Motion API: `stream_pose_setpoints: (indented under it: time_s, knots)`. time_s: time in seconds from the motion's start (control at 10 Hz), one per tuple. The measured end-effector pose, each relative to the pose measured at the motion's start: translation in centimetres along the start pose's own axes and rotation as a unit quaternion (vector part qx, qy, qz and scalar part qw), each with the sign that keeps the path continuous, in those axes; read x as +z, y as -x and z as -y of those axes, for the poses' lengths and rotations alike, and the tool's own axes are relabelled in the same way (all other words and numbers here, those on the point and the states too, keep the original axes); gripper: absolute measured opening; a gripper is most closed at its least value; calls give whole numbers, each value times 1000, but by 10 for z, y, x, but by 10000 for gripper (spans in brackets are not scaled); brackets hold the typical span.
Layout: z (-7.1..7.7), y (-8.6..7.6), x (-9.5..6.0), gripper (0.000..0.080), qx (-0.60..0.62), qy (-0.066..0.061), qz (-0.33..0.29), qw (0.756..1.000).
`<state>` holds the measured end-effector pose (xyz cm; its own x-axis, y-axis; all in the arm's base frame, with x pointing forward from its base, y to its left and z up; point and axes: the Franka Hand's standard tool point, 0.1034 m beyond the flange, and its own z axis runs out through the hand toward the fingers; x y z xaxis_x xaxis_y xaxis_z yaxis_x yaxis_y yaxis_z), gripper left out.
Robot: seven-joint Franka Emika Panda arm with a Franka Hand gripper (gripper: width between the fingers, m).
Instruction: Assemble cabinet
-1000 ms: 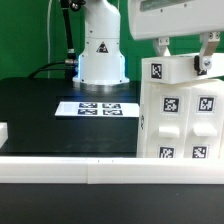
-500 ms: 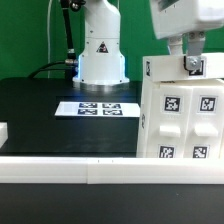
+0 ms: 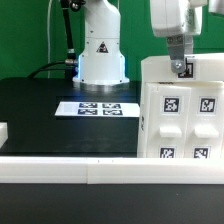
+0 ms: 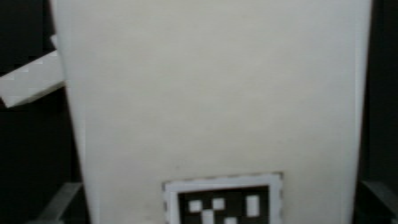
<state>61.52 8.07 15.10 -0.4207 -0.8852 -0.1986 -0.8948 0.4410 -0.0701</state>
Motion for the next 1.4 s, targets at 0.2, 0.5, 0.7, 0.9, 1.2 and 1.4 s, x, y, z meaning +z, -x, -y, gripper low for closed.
stream_pose_setpoints:
  time_s: [0.2,0.5,0.7,0.9,1.2,1.4]
  knots:
    - [-2,3,1,743,-4,2,4,1000]
    - [0,10,-12,796,-16,-5,16,1000]
    - [6,19,-30,797,-14,-23,39,999]
    - [7,24,-33,797,-28,-32,48,998]
    - [8,23,-34,797,-156,-18,44,987]
    - [15,26,-37,797,-283,-13,45,958]
